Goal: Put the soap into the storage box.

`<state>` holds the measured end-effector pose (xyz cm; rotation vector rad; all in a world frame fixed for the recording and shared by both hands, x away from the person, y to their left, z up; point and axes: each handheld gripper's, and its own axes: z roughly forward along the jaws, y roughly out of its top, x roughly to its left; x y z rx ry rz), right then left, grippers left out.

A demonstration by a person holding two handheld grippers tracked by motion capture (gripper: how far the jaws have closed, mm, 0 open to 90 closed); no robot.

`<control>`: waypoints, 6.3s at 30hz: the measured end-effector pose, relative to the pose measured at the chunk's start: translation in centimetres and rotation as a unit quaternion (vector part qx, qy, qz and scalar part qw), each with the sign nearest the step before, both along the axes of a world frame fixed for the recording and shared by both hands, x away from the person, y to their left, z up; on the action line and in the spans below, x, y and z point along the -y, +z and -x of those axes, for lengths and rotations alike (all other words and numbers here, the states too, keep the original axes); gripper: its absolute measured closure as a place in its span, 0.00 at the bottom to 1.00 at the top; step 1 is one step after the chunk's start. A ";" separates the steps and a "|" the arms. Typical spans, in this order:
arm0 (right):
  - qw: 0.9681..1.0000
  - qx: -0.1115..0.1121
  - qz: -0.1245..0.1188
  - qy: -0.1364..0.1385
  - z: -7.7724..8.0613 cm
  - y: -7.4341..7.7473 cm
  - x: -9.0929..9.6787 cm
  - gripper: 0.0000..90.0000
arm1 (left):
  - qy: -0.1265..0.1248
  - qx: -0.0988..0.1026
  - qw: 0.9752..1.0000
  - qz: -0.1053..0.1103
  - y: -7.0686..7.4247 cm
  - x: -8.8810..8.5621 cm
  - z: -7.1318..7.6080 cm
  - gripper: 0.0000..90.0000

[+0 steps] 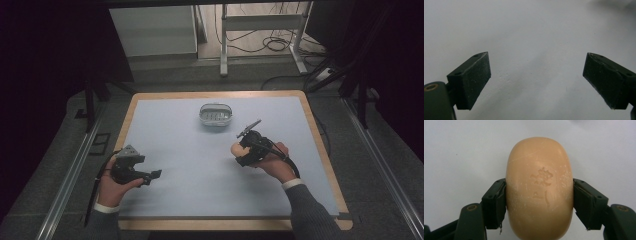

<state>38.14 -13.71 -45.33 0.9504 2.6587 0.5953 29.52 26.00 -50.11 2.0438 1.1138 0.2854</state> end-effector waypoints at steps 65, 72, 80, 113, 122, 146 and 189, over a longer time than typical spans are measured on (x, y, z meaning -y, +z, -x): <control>0.999 0.028 -0.012 0.012 -5.8 4.7 -1.8 0.36 | 0.003 -0.001 1.000 0.005 -0.1 -0.3 -0.1 0.09; 0.999 0.028 -0.008 0.013 -6.8 4.9 -2.0 0.36 | 0.002 -0.002 1.000 0.005 -0.2 -0.4 -0.1 0.09; 1.000 0.028 -0.006 0.012 -7.6 4.8 -2.1 0.36 | 0.002 -0.003 1.000 0.005 -0.2 -0.4 -0.1 0.09; 0.999 0.030 0.009 0.026 -12.2 4.2 -4.3 0.36 | 0.002 -0.007 1.000 0.005 -0.4 -0.4 -0.3 0.09; 0.999 0.030 0.016 0.031 -13.1 3.8 -5.0 0.36 | 0.001 -0.008 1.000 0.002 -0.5 -0.4 -0.3 0.09; 0.997 0.030 0.022 0.061 -15.2 3.0 -7.6 0.36 | 0.003 -0.011 1.000 0.012 -0.6 -0.4 -0.4 0.09; 0.994 0.020 0.034 0.101 -17.1 0.2 -10.1 0.35 | 0.005 -0.014 1.000 0.014 -0.7 -0.7 -0.5 0.09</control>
